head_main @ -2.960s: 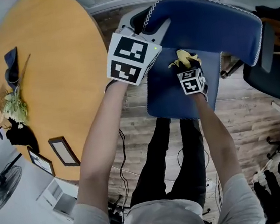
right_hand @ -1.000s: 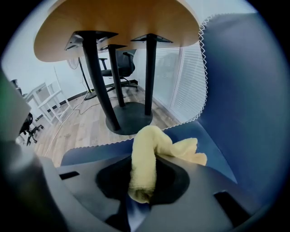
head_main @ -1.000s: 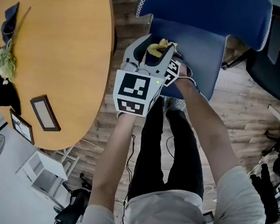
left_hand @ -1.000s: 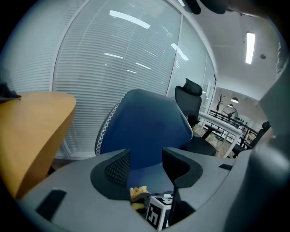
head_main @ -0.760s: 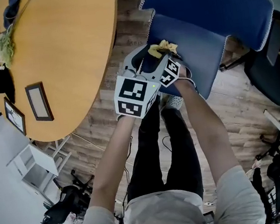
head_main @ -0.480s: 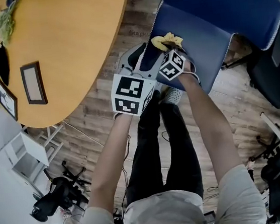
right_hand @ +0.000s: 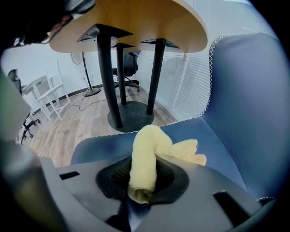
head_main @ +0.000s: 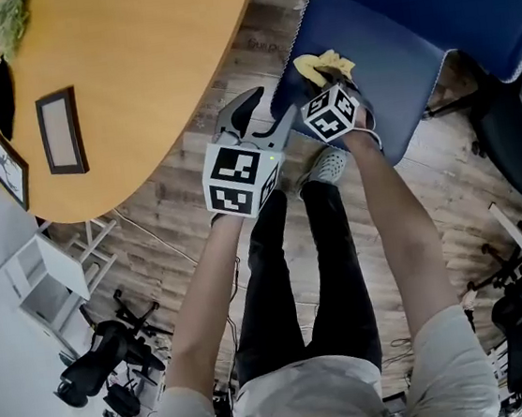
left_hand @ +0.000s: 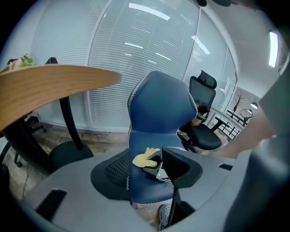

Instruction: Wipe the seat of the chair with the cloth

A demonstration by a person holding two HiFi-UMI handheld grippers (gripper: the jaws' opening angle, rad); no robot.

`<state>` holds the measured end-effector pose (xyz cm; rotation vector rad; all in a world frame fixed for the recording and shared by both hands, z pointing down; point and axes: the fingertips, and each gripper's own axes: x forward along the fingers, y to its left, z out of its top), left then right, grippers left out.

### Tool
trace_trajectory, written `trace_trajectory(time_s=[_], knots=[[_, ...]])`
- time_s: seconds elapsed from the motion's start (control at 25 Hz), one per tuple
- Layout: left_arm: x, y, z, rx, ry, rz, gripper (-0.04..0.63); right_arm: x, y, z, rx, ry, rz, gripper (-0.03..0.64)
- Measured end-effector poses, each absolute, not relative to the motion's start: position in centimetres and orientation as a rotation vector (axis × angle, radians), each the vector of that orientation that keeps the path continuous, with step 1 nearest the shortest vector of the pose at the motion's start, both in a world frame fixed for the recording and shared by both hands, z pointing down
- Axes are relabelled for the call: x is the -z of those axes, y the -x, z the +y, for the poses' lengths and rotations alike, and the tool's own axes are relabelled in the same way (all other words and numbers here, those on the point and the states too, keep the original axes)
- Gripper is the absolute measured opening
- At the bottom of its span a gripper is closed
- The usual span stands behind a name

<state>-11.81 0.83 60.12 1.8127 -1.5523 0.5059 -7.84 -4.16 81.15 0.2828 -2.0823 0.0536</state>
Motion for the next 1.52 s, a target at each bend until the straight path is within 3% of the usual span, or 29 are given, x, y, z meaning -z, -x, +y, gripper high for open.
trace_trajectory(time_s=[1.52], knots=[[-59.7,12.2,3.5,-0.522,-1.855,-1.502,0.232,-81.2,7.0,-0.3,-0.092,-0.328,-2.028,0.075]])
